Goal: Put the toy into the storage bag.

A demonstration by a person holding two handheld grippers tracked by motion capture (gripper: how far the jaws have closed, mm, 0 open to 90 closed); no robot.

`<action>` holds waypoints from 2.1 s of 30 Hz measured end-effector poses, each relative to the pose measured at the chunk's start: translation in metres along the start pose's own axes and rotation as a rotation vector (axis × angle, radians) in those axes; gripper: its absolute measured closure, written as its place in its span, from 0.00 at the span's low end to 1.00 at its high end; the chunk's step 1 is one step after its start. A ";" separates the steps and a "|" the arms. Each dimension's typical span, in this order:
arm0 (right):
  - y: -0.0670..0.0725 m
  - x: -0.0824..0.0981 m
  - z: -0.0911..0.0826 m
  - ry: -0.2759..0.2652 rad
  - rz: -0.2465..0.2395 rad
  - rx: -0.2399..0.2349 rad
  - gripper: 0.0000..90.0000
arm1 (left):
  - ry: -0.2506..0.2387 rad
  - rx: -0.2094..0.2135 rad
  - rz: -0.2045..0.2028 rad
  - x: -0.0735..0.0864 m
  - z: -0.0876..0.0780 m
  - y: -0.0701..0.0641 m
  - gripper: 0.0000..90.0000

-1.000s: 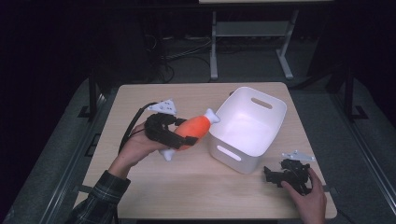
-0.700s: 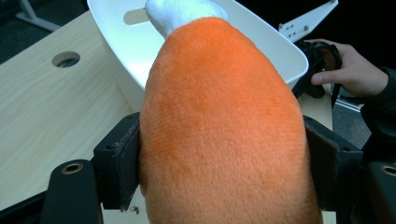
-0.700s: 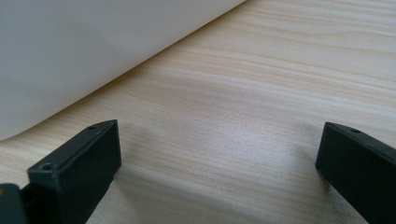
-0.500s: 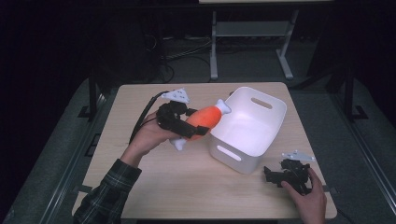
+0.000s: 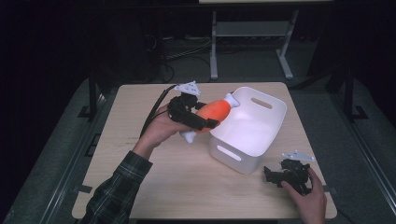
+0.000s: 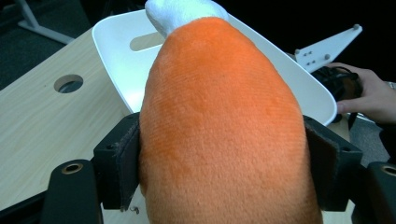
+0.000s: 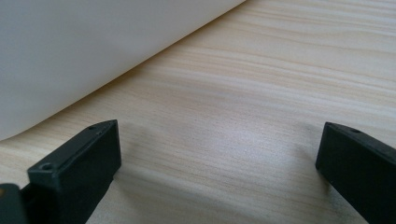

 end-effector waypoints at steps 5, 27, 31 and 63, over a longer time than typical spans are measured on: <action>0.000 0.000 0.000 0.000 0.000 0.000 0.00 | -0.003 -0.009 0.002 -0.005 0.009 0.003 0.27; 0.000 0.000 0.000 0.001 0.003 -0.001 0.00 | 0.022 -0.058 -0.009 -0.021 0.058 0.015 0.27; 0.000 0.000 0.000 0.001 0.002 -0.001 0.00 | 0.026 -0.069 -0.018 -0.024 0.066 0.018 0.27; 0.000 0.000 0.000 0.001 0.002 -0.001 0.00 | 0.081 -0.144 -0.072 -0.018 0.105 0.023 0.25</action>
Point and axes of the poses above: each handheld gripper's, and its own axes: z roughly forward along the jaws, x roughly out of its underside, y roughly to its left, the point moved 5 cm from there along z, roughly forward along the jaws, and after that the axes turned 10 degrees about z, right-handed, at the moved point
